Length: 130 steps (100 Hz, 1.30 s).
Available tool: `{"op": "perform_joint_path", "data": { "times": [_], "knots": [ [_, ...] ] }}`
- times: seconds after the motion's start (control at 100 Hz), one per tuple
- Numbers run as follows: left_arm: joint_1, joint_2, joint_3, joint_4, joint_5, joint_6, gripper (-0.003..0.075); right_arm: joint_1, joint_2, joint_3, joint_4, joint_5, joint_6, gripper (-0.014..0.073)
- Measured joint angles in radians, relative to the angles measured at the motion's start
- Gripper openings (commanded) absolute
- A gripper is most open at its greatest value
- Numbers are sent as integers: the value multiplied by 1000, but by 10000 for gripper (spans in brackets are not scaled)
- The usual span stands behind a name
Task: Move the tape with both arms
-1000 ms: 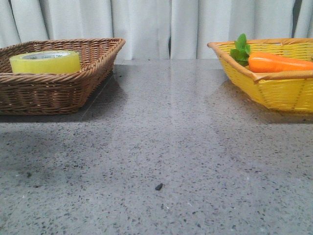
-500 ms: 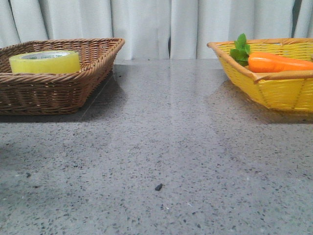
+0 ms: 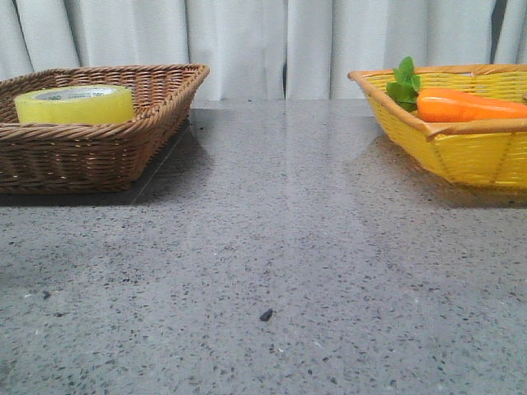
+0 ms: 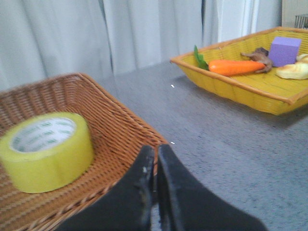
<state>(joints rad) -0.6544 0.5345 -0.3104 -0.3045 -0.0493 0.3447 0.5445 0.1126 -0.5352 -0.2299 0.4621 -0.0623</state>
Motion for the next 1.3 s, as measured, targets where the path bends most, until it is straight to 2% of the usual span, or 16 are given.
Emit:
{"op": "perform_joint_path", "data": {
  "times": [0.13, 0.26, 0.43, 0.65, 0.72, 0.82, 1.3],
  "knots": [
    [53, -182, 170, 25, -110, -13, -21, 0, 0, 0, -1, 0, 0, -67],
    [138, -349, 309, 32, -124, -58, -21, 0, 0, 0, -1, 0, 0, -67],
    [253, -493, 314, 84, 21, -81, -21, 0, 0, 0, -1, 2, 0, -67],
    [363, -541, 314, 114, 315, -156, -21, 0, 0, 0, -2, 2, 0, -67],
    [378, -541, 314, 117, 377, -214, -21, 0, 0, 0, -2, 2, 0, -67],
    [384, -541, 314, 117, 381, -250, -21, 0, 0, 0, -2, 2, 0, -67],
    [384, -541, 314, 119, 382, -266, -21, 0, 0, 0, -2, 2, 0, -67]
  ]
}}
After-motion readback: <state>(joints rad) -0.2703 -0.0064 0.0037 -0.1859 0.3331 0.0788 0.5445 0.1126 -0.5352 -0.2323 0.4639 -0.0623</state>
